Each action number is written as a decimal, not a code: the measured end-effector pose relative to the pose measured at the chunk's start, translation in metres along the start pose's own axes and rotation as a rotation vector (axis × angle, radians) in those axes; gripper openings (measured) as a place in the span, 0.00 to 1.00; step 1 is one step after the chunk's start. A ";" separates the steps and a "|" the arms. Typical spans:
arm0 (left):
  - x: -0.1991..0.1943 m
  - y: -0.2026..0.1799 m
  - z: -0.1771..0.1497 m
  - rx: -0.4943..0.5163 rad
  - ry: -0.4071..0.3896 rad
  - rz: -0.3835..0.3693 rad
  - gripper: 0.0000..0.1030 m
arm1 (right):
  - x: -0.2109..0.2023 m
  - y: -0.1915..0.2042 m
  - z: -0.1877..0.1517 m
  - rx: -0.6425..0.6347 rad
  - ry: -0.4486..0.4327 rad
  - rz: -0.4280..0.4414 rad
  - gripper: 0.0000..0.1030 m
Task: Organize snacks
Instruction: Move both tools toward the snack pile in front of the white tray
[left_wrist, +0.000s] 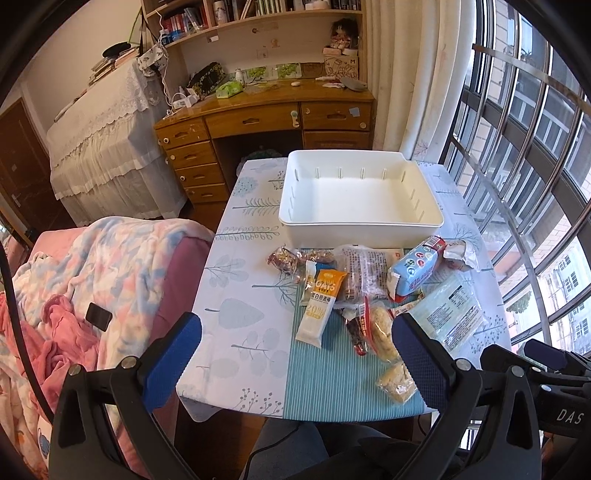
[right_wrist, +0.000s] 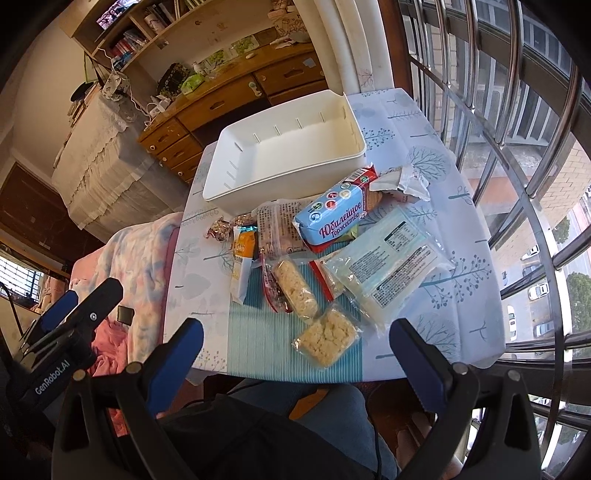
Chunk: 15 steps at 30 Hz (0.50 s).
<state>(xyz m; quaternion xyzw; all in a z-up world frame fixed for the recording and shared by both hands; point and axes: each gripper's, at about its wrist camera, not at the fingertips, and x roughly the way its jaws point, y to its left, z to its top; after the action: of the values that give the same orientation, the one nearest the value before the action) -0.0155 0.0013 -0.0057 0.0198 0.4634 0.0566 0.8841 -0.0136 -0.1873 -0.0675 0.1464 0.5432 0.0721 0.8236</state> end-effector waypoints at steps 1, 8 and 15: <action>0.003 0.001 0.001 -0.003 0.007 0.000 0.99 | 0.002 -0.001 0.000 0.007 0.005 0.001 0.98; 0.040 0.021 0.009 -0.072 0.116 -0.038 0.99 | 0.018 -0.013 0.006 0.111 0.063 -0.018 0.98; 0.083 0.034 0.018 -0.081 0.220 -0.089 1.00 | 0.038 -0.019 0.009 0.207 0.131 -0.041 0.98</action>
<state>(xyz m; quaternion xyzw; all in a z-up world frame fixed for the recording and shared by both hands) 0.0432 0.0454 -0.0608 -0.0428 0.5556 0.0379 0.8295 0.0096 -0.1959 -0.1036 0.2145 0.6034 0.0084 0.7680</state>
